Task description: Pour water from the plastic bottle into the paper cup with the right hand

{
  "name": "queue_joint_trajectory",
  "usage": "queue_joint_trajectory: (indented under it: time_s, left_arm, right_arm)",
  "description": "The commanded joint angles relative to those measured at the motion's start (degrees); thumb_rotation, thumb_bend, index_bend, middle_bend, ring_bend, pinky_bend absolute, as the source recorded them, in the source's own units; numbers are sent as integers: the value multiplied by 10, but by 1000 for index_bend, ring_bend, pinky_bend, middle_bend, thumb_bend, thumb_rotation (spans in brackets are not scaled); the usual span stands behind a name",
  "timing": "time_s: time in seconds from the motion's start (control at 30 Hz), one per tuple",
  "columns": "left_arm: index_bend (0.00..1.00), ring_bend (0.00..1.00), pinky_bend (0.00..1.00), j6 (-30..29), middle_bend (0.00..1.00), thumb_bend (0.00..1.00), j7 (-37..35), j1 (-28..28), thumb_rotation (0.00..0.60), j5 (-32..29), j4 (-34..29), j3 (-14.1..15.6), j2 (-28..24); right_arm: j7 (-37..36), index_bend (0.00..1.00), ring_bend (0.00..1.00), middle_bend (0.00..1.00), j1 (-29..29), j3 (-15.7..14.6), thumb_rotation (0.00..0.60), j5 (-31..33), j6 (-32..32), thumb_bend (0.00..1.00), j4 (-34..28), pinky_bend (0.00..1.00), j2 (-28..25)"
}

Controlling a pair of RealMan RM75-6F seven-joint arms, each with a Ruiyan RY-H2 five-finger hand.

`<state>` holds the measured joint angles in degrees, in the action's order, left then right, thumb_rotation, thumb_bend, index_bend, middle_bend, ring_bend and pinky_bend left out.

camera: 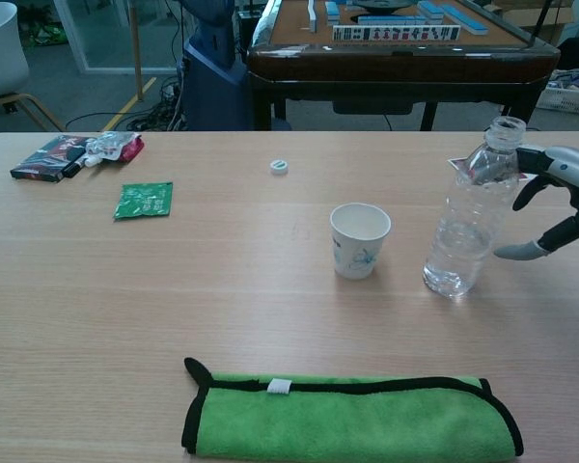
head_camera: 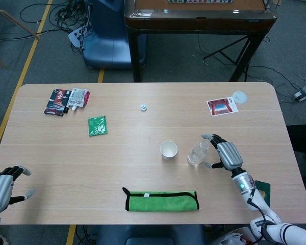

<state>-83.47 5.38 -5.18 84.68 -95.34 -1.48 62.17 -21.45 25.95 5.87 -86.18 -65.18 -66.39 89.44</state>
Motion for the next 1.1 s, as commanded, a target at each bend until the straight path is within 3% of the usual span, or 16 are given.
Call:
queue_joint_trajectory:
  time_s: [0.03, 0.23, 1.1]
  left_arm:
    - [442, 365, 556, -1, 389, 110, 0, 1, 600, 1, -1, 0, 0]
    - [442, 365, 556, 0, 389, 110, 1, 0, 600, -1, -1, 0, 0]
    - [442, 365, 555, -3, 390, 111, -6, 1, 600, 4, -6, 0, -5]
  right_arm:
    - [-38, 198, 163, 247, 4, -4, 600, -13, -13, 0, 24, 347, 18]
    - [-101, 228, 163, 269, 9, -14, 600, -28, -24, 0, 68, 347, 41]
    - [-148, 258, 186, 299, 35, -30, 600, -33, -7, 0, 138, 347, 88]
